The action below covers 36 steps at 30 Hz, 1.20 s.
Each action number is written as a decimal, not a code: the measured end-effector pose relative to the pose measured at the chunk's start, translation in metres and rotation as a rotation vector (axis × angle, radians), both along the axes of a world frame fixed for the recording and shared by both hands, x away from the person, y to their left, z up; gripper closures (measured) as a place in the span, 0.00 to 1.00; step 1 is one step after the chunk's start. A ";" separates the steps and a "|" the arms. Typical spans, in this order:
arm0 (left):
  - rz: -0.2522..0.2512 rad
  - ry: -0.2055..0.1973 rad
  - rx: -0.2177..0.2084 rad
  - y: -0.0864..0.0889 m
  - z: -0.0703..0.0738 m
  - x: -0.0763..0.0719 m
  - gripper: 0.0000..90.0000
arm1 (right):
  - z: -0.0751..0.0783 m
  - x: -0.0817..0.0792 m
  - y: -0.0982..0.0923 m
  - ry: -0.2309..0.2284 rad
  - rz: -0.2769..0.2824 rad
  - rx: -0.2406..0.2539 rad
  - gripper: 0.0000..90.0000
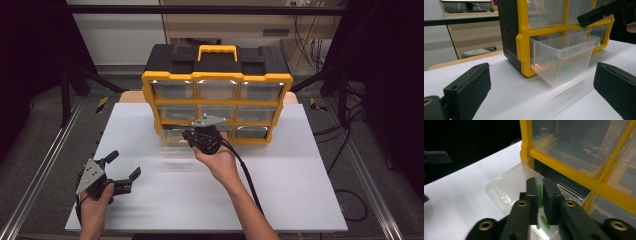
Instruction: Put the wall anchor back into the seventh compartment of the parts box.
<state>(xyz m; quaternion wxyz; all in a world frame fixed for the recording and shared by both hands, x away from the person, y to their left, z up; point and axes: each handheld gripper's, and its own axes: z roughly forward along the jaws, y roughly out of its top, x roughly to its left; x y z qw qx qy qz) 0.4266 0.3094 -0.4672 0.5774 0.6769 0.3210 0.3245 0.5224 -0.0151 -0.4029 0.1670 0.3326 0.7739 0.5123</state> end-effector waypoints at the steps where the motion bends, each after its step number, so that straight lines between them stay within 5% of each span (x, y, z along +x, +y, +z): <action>1: -0.001 0.000 -0.001 0.000 0.000 0.000 0.01 | -0.001 0.001 0.001 0.002 -0.003 0.000 0.77; 5: -0.001 -0.001 0.000 0.000 0.000 0.000 0.01 | 0.000 0.001 0.001 0.003 -0.016 0.008 0.66; 11: 0.000 -0.002 -0.002 0.001 0.000 0.000 0.01 | 0.006 -0.010 -0.004 -0.019 -0.034 0.000 0.33; 18: 0.005 -0.009 -0.011 0.004 0.001 -0.001 0.01 | 0.012 -0.028 -0.030 -0.061 -0.067 0.027 0.14; 26: 0.010 -0.009 -0.011 0.007 0.001 -0.002 0.01 | 0.005 -0.044 -0.075 -0.149 -0.129 0.051 0.08; 36: 0.006 -0.003 -0.001 0.006 0.001 -0.003 0.01 | -0.008 -0.060 -0.123 -0.171 -0.192 0.083 0.08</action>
